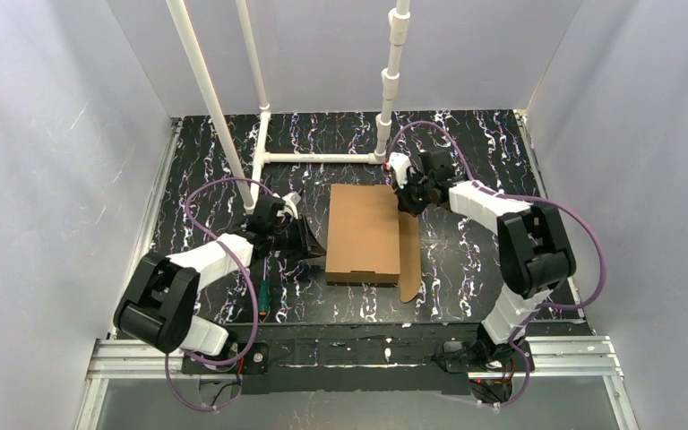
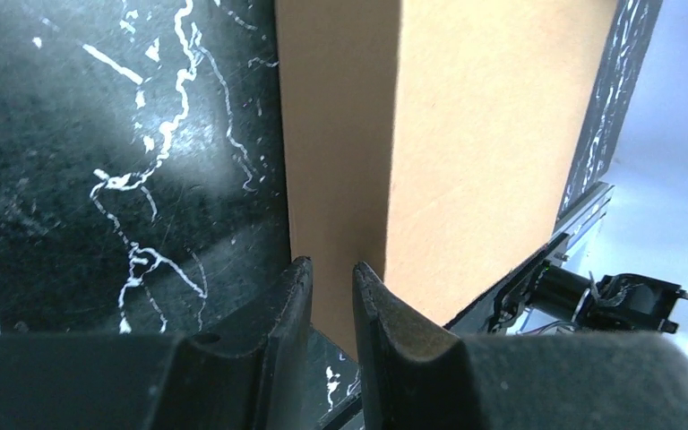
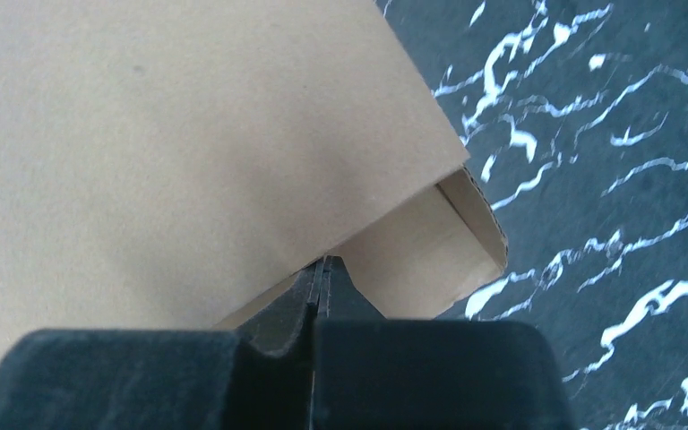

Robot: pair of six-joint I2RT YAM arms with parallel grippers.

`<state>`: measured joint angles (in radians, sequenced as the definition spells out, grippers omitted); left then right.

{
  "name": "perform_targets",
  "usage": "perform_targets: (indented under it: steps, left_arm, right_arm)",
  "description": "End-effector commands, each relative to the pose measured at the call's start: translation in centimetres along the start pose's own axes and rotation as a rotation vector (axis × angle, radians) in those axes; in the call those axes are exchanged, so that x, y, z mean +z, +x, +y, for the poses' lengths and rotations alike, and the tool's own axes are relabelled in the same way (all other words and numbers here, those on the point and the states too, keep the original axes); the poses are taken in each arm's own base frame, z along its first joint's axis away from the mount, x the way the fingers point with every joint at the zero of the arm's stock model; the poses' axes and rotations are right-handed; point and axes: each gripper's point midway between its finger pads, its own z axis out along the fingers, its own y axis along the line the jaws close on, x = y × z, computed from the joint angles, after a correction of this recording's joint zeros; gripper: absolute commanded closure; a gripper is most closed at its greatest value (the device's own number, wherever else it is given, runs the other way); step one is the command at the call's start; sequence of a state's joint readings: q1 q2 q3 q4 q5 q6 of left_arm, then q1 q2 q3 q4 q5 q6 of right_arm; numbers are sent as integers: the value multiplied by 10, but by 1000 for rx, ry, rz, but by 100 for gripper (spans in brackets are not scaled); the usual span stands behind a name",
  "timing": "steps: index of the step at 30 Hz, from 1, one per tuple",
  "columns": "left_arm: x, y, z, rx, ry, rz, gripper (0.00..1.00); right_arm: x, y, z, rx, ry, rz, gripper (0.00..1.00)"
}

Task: Fold the paper box

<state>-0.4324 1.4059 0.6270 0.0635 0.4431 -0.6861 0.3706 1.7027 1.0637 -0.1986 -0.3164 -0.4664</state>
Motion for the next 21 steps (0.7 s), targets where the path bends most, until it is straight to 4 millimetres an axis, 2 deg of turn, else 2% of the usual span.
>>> perform_targets:
  steps: [1, 4, 7, 9, 12, 13, 14, 15, 16, 17, 18, 21]
  left_arm:
    - [0, -14, -23, 23, 68, -7, 78]
    - [-5, -18, -22, 37, 47, -38, 78]
    - [-18, -19, -17, 64, 15, -98, 77]
    - [-26, -17, -14, 78, 4, -125, 76]
    - [-41, -16, -20, 107, 39, -172, 74]
    - [-46, -16, -25, 118, 65, -188, 71]
    - [-51, -15, -29, 123, 94, -205, 65]
    - [-57, -15, -33, 124, 116, -228, 54]
    - [-63, -16, -35, 117, 123, -257, 37]
    - [-68, -17, -37, 107, 131, -283, 11]
    - [-73, -18, -38, 103, 141, -307, 3]
    - [-81, -14, -33, 81, 141, -351, 2]
  right_arm:
    - [13, -27, -6, 6, -9, -28, 99]
    - [0, -18, -21, 33, 47, 23, 99]
    - [-36, -8, -28, 41, 55, -18, 96]
    - [-61, -5, -18, -39, 19, -43, 86]
    - [-87, 10, 15, -185, -82, -47, 70]
    - [-94, 17, 27, -257, -124, -42, 63]
    - [-101, 24, 39, -331, -171, -39, 57]
    - [-106, 32, 49, -398, -209, -40, 51]
    - [-110, 39, 58, -473, -239, -49, 45]
    - [-112, 52, 69, -552, -285, -45, 40]
    - [-112, 65, 78, -658, -330, -43, 35]
    - [-106, 107, 97, -984, -451, -33, 24]
